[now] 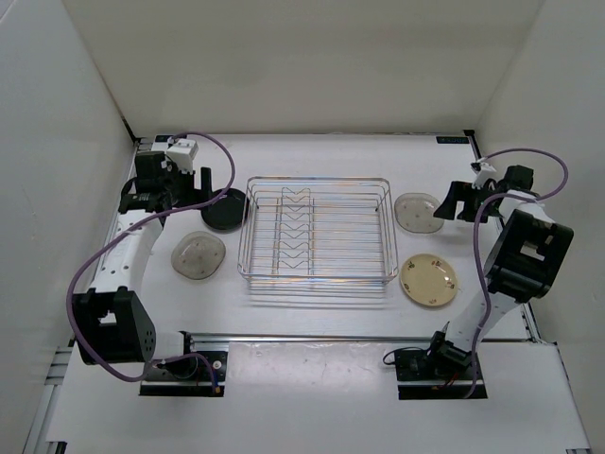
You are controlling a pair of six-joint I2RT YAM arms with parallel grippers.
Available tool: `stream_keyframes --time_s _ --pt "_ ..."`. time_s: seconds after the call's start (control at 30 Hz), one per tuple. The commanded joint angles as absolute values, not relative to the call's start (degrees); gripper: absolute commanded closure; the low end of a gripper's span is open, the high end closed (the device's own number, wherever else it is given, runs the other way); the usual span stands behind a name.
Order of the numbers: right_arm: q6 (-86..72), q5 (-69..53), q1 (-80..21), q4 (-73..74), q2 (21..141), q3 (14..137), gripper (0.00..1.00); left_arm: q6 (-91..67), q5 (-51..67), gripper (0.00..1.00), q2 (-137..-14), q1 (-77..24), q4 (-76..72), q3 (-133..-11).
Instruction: Load the plates into the dish rack
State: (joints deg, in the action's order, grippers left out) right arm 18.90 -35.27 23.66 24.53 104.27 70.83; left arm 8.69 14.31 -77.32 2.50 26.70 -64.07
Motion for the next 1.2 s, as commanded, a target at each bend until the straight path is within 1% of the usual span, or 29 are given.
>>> stream_keyframes --time_s 0.0,0.2,0.33,0.37,0.57,0.6,0.77,0.87,0.9,1.17 --pt "20.2 -37.9 24.2 25.7 106.3 74.3 0.05 8.2 16.8 0.00 -74.8 2.5 25.9 -63.5" --pt "20.2 -38.4 24.7 25.7 110.8 77.9 0.08 8.2 17.3 0.00 -74.3 2.5 25.9 -62.9" --pt "19.7 -39.0 24.7 27.0 114.5 81.2 0.14 8.2 17.3 0.00 -73.7 2.5 25.9 -62.9" --pt "19.7 -39.5 24.7 27.0 115.1 81.8 0.14 8.2 17.3 0.00 -73.7 2.5 25.9 -62.9" --pt "19.2 -39.6 24.7 28.0 117.9 83.6 0.23 8.2 17.3 0.00 -72.6 2.5 25.9 -62.4" --pt "19.2 -39.6 24.7 28.0 117.9 84.1 0.23 8.2 17.3 0.00 -72.6 2.5 25.9 -62.4" --pt "20.4 -39.6 24.7 30.0 118.9 84.1 0.33 8.2 17.3 0.00 -72.6 2.5 25.9 -62.4" --pt "20.9 -39.6 24.7 30.5 118.9 84.6 0.35 8.2 17.3 0.00 -72.6 2.5 25.9 -62.4" --pt "20.9 -39.6 24.7 31.2 119.5 84.6 0.39 8.2 17.3 0.00 -72.6 2.5 25.9 -62.4" --pt "22.0 -39.6 24.7 32.4 120.1 85.7 0.46 8.2 17.3 0.00 -72.1 2.5 25.9 -61.9"
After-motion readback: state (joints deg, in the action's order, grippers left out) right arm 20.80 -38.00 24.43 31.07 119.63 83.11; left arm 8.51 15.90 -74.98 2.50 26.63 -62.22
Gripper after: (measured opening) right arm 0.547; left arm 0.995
